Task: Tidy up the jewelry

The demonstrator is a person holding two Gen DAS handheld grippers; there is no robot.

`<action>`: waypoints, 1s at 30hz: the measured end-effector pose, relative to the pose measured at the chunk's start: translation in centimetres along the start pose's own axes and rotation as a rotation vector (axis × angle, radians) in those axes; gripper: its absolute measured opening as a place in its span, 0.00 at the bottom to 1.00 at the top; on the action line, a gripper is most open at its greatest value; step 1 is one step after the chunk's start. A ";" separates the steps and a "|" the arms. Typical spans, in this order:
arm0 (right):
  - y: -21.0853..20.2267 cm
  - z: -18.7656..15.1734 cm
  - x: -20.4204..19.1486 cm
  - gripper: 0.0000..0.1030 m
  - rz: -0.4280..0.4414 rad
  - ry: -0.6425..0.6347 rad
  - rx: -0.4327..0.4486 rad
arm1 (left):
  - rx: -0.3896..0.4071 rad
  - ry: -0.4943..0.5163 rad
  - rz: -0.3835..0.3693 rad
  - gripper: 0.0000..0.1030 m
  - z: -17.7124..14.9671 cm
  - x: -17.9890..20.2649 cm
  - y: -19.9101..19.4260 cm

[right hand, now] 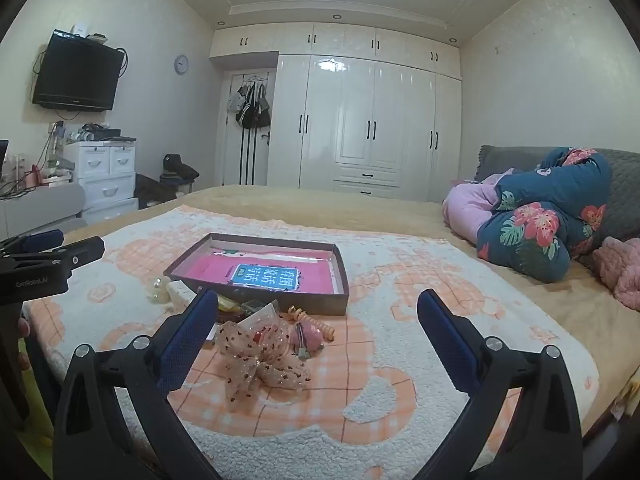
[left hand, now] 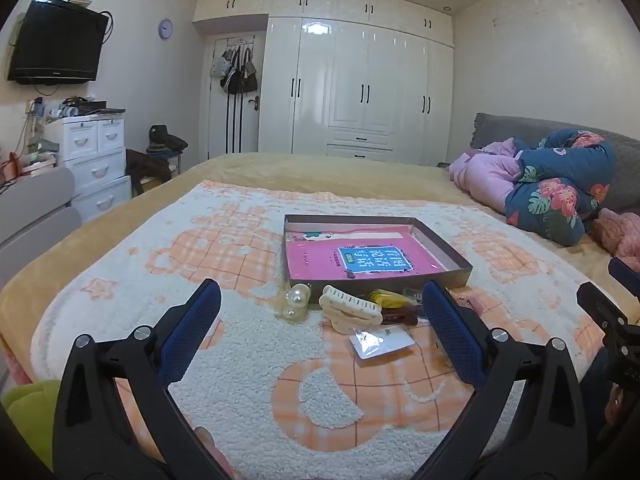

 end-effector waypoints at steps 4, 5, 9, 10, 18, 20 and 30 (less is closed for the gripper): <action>0.3 0.0 0.1 0.94 -0.002 0.000 -0.006 | 0.000 -0.008 -0.003 0.90 0.0 0.0 0.0; 0.4 0.0 0.2 0.94 -0.003 0.000 -0.008 | 0.000 -0.008 -0.003 0.90 0.0 0.1 0.1; 0.0 0.0 -0.2 0.94 -0.003 -0.008 0.004 | -0.001 -0.013 -0.005 0.90 0.3 0.2 -0.3; 0.1 0.0 -0.2 0.94 -0.003 -0.010 0.003 | -0.002 -0.013 -0.006 0.90 0.3 0.3 -0.3; -0.1 0.1 -0.1 0.94 -0.004 -0.009 0.001 | 0.001 -0.022 -0.007 0.90 0.2 -0.3 -0.1; 0.1 -0.1 -0.2 0.94 -0.007 -0.011 0.003 | 0.004 -0.022 -0.006 0.90 0.2 -0.3 -0.1; 0.0 0.1 -0.2 0.94 -0.008 -0.010 0.006 | 0.008 -0.024 -0.008 0.90 0.4 -0.3 -0.2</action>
Point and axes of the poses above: each gripper's, at about its wrist camera, not at the fingertips, and y roughly the way its jaws point, x to its right, z to its top, the point moved 3 cm from there along y, roughly the way its jaws point, and after that the axes turned 6 degrees about -x, right-handed, at the moved point
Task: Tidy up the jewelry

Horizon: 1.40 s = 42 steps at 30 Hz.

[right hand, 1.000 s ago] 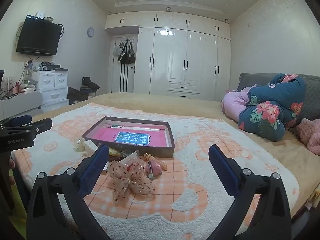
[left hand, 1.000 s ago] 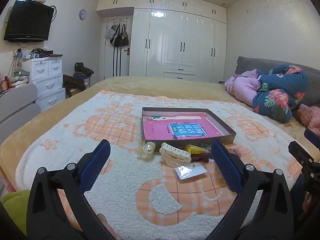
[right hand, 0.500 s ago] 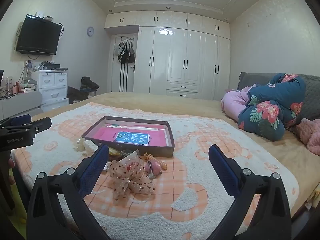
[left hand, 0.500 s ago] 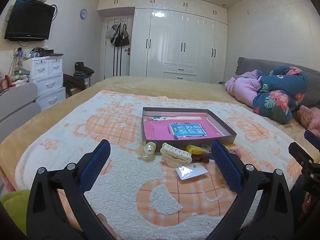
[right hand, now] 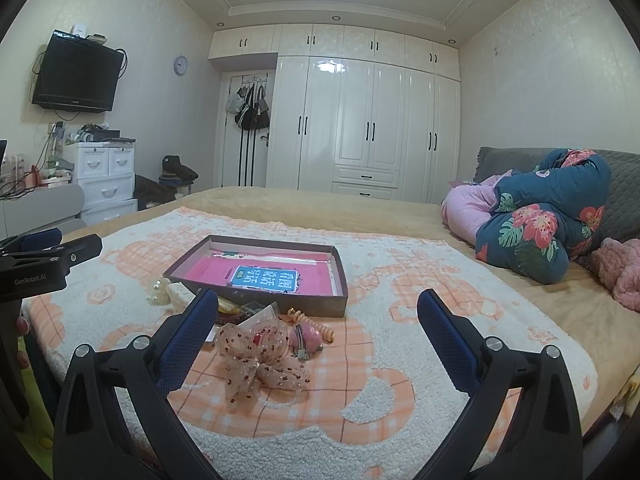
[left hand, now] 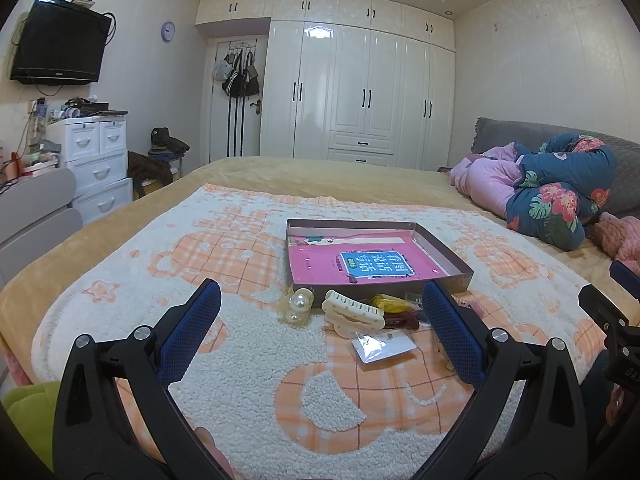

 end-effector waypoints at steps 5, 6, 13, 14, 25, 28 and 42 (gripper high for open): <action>0.0 0.0 -0.1 0.94 0.000 0.000 0.001 | 0.001 0.000 -0.001 0.90 0.0 0.0 -0.1; 0.0 0.0 0.0 0.94 -0.001 0.000 0.000 | 0.001 0.001 0.001 0.90 0.0 0.0 -0.1; -0.3 0.3 0.0 0.94 0.003 0.000 0.007 | 0.003 0.001 0.001 0.90 0.1 0.1 -0.1; -0.3 0.4 0.1 0.94 0.003 0.000 0.008 | 0.004 0.001 0.002 0.90 0.1 0.1 -0.2; -0.4 0.9 0.2 0.94 0.007 -0.001 0.014 | 0.009 0.005 -0.004 0.90 0.5 0.3 -0.5; -0.4 0.9 0.2 0.94 0.009 -0.001 0.014 | 0.010 0.005 -0.004 0.90 0.4 0.3 -0.4; 0.3 0.4 -0.5 0.94 0.062 -0.033 0.005 | 0.000 -0.010 0.003 0.90 0.1 -0.4 0.1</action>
Point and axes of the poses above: each gripper's, at about its wrist camera, not at the fingertips, and y roughly the way its jaws point, x to its right, z to its top, the point moved 3 cm from there along y, roughly the way its jaws point, and after that the axes turned 6 degrees about -x, right-handed, at the moved point
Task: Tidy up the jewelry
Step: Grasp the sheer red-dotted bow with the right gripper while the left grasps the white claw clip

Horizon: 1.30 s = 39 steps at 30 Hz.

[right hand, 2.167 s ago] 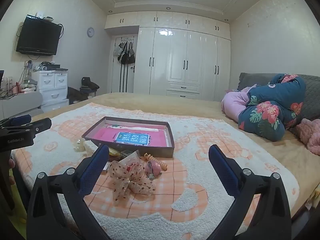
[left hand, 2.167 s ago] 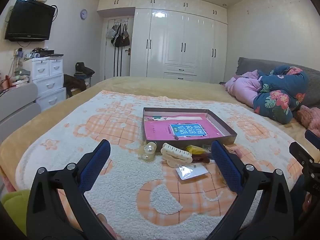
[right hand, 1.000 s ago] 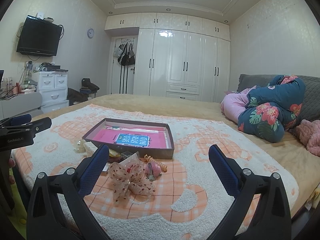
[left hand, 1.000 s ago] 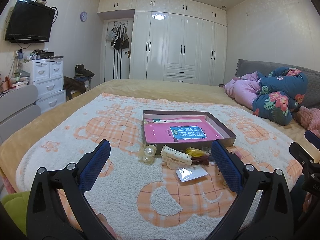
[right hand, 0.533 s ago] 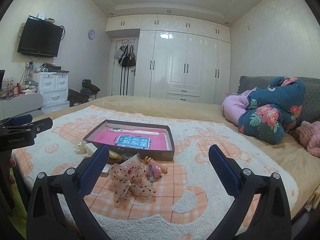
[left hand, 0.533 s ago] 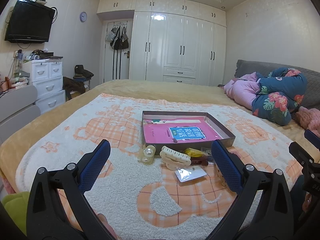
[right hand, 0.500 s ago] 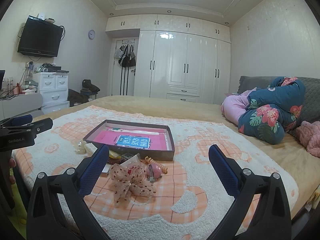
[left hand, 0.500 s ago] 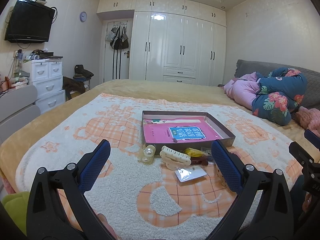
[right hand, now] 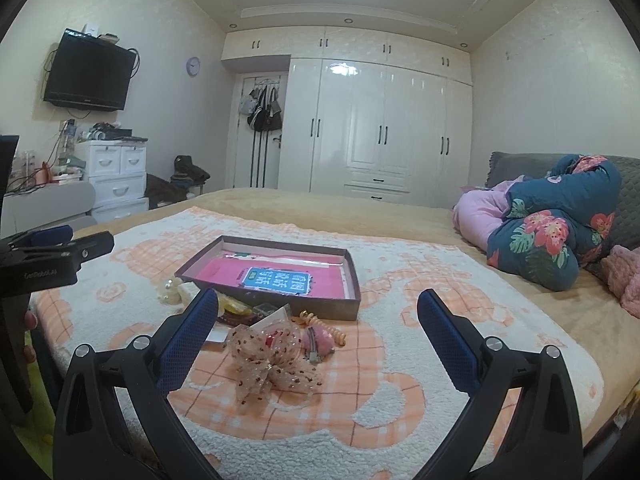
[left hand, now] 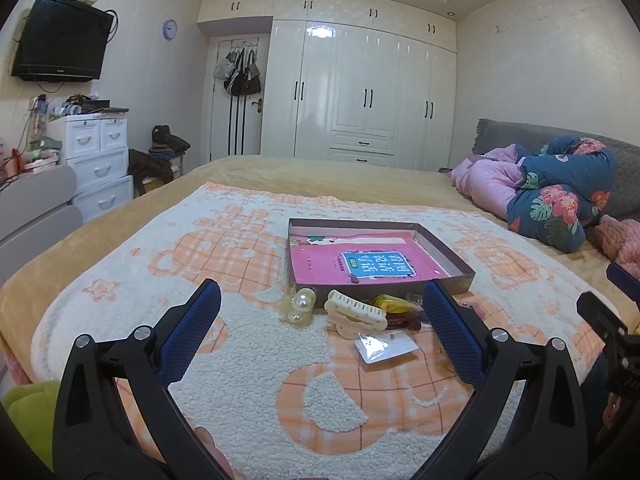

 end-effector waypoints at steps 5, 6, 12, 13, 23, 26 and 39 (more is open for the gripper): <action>0.7 -0.2 -1.2 0.94 0.055 -0.045 -0.023 | -0.016 -0.015 0.011 0.90 -0.1 -0.8 0.4; 0.8 -0.3 -1.5 0.94 0.064 -0.054 -0.027 | -0.021 -0.019 0.011 0.90 -0.2 -0.9 0.5; 1.9 -0.4 -2.4 0.94 0.106 -0.075 -0.059 | -0.073 -0.067 -0.018 0.90 -0.3 -2.3 1.6; 2.1 -0.5 -2.4 0.94 0.108 -0.074 -0.066 | -0.082 -0.073 -0.022 0.90 -0.4 -2.4 1.8; 4.9 -1.0 -1.4 0.94 0.105 -0.066 -0.145 | -0.195 -0.020 -0.071 0.90 -0.9 -1.3 4.8; 5.7 -1.3 -1.4 0.94 0.112 -0.074 -0.166 | -0.228 -0.003 -0.103 0.90 -1.0 -0.8 5.9; 9.8 -3.6 -1.0 0.94 0.186 -0.052 -0.319 | -0.376 0.081 -0.135 0.90 -1.6 1.2 11.9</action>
Point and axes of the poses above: each gripper's, at about its wrist camera, not at the fingertips, and y roughly the way its jaws point, x to its right, z to its top, the point moved 3 cm from there along y, roughly the way its jaws point, and after that the axes turned 6 degrees about -x, right-handed, at the moved point
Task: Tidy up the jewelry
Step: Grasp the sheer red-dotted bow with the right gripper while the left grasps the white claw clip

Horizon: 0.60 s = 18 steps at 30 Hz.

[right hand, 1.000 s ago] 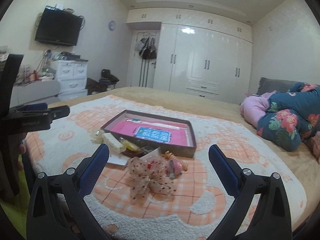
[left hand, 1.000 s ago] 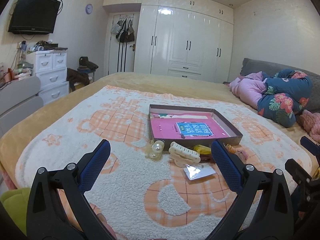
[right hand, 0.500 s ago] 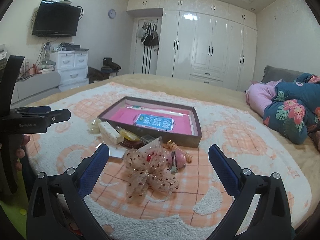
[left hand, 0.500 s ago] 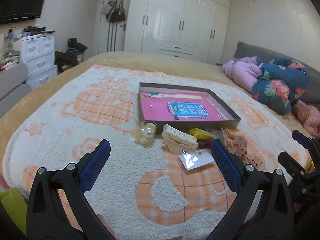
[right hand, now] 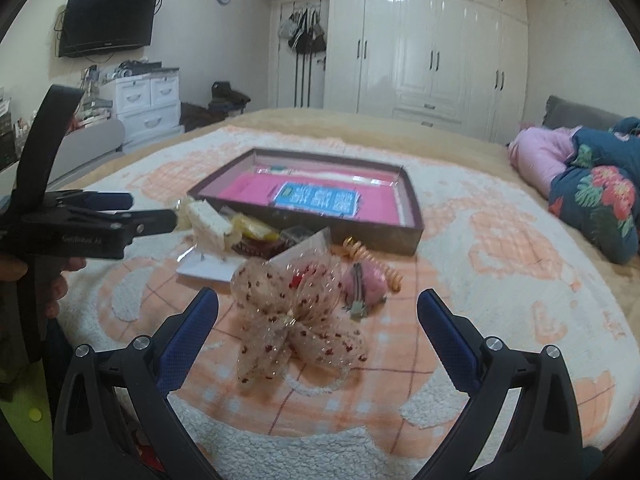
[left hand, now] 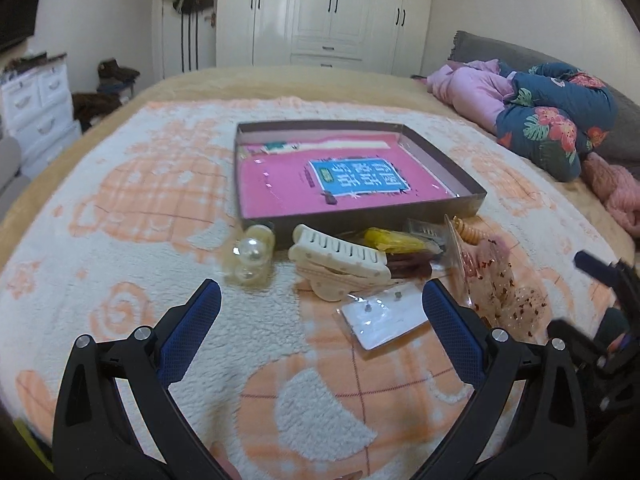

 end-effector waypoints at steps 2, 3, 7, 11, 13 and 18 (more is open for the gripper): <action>0.7 0.0 -0.1 0.94 0.026 -0.001 -0.022 | -0.017 -0.007 -0.010 0.90 0.3 -0.2 0.8; 1.1 0.0 -0.2 0.94 0.040 -0.002 -0.037 | -0.022 -0.010 -0.022 0.90 0.3 -0.3 1.0; 2.6 0.0 -0.4 0.94 0.083 -0.016 -0.079 | -0.026 0.001 -0.077 0.90 0.6 -0.2 1.7; 3.8 -0.2 -0.8 0.94 0.121 -0.030 -0.118 | -0.034 0.035 -0.107 0.89 1.0 0.7 2.5; 4.3 -0.3 -1.0 0.94 0.120 -0.033 -0.136 | -0.037 0.056 -0.110 0.89 1.3 1.2 3.1; 4.6 -1.0 -1.1 0.91 0.117 -0.046 -0.141 | -0.063 0.077 -0.087 0.86 1.6 1.2 4.7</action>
Point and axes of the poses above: each gripper's, at about its wrist camera, not at the fingertips, and y roughly the way its jaws point, x to its right, z to its top, the point moved 3 cm from there along y, roughly the way its jaws point, and after that the axes turned 6 degrees about -x, right-handed, at the moved point
